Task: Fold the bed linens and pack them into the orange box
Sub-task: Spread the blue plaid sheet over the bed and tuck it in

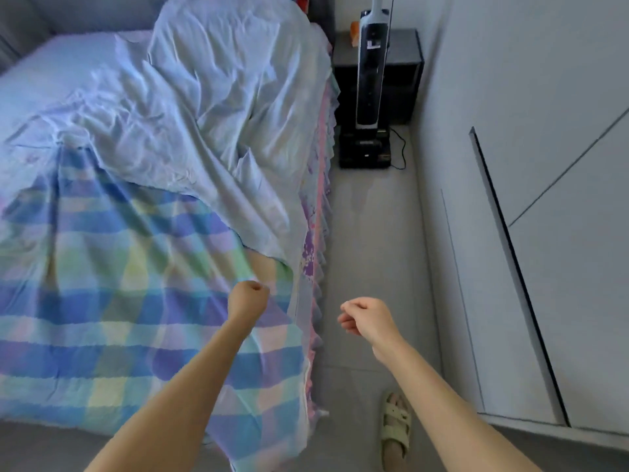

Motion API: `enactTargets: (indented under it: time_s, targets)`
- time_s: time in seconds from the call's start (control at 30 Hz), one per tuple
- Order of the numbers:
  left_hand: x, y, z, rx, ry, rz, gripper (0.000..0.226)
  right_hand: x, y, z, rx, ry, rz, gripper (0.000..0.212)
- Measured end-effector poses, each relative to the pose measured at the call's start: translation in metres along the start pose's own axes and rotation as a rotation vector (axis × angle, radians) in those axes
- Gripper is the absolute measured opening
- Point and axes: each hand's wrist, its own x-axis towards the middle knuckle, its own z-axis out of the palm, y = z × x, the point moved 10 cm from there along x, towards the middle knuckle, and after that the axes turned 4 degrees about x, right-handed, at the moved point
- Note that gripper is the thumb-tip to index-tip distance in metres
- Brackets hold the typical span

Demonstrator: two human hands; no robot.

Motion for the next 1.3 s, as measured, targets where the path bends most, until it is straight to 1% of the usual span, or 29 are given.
enactTargets:
  time_s: [0.1, 0.13, 0.2, 0.3, 0.4, 0.53, 0.63, 0.7, 0.73, 0.8, 0.83, 0.87, 0.93, 0.97, 1.03, 1.07, 1.13, 1.17, 1.2, 1.23, 1.3]
  targets:
    - [0.043, 0.011, -0.009, -0.326, 0.043, -0.212, 0.026, 0.046, -0.063, -0.012, -0.064, -0.053, -0.039, 0.021]
    - [0.056, 0.016, -0.010, -0.411, 0.055, -0.253, 0.027, 0.062, -0.082, -0.017, -0.076, -0.055, -0.050, 0.022]
    - [0.078, 0.024, -0.008, -0.520, 0.079, -0.319, 0.028, 0.095, -0.114, -0.022, -0.096, -0.055, -0.061, 0.021]
    - [0.105, 0.026, -0.001, -0.566, 0.102, -0.397, 0.025, 0.144, -0.141, -0.020, -0.086, -0.057, -0.033, 0.020]
    - [0.145, 0.024, 0.004, -0.467, 0.139, -0.420, 0.017, 0.202, -0.156, -0.005, -0.074, -0.060, 0.027, 0.018]
    - [0.206, 0.049, -0.002, -0.317, 0.192, -0.368, 0.015, 0.294, -0.166, 0.023, -0.029, -0.034, 0.155, 0.021]
    - [0.267, 0.066, -0.017, -0.226, 0.299, -0.372, 0.016, 0.369, -0.172, 0.052, 0.036, -0.030, 0.271, 0.023]
    - [0.298, 0.062, -0.029, -0.197, 0.384, -0.424, 0.019, 0.409, -0.170, 0.074, 0.086, -0.053, 0.355, 0.022]
    - [0.328, 0.054, -0.022, -0.194, 0.416, -0.479, 0.019, 0.450, -0.168, 0.089, 0.084, -0.075, 0.397, 0.022]
    - [0.329, 0.056, -0.035, -0.115, 0.454, -0.447, 0.020, 0.470, -0.168, 0.102, 0.132, -0.097, 0.435, 0.022]
    - [0.338, 0.061, -0.033, -0.072, 0.466, -0.384, 0.019, 0.488, -0.164, 0.110, 0.162, -0.111, 0.459, 0.026]
    - [0.353, 0.072, -0.027, -0.029, 0.448, -0.299, 0.018, 0.509, -0.162, 0.120, 0.154, -0.129, 0.489, 0.035]
    - [0.370, 0.102, -0.012, 0.053, 0.370, -0.133, 0.015, 0.541, -0.159, 0.135, 0.199, -0.153, 0.535, 0.049]
    - [0.381, 0.115, -0.006, 0.074, 0.356, -0.083, 0.015, 0.560, -0.158, 0.143, 0.219, -0.166, 0.547, 0.053]
    - [0.402, 0.127, -0.004, 0.099, 0.382, -0.059, 0.014, 0.588, -0.164, 0.158, 0.173, -0.183, 0.560, 0.058]
    - [0.415, 0.129, -0.002, 0.087, 0.395, -0.076, 0.013, 0.603, -0.168, 0.163, 0.138, -0.193, 0.568, 0.067]
    - [0.431, 0.133, -0.005, 0.043, 0.408, -0.104, 0.012, 0.630, -0.160, 0.166, 0.108, -0.218, 0.589, 0.094]
    - [0.438, 0.134, -0.008, 0.025, 0.422, -0.127, 0.011, 0.640, -0.161, 0.167, 0.125, -0.232, 0.582, 0.096]
    - [0.442, 0.136, -0.011, 0.018, 0.436, -0.146, 0.011, 0.644, -0.166, 0.167, 0.144, -0.242, 0.567, 0.090]
    - [0.445, 0.139, -0.014, 0.011, 0.449, -0.175, 0.011, 0.644, -0.177, 0.164, 0.150, -0.243, 0.557, 0.078]
    - [0.450, 0.145, -0.018, 0.017, 0.472, -0.209, 0.012, 0.649, -0.214, 0.135, 0.122, -0.159, 0.452, 0.040]
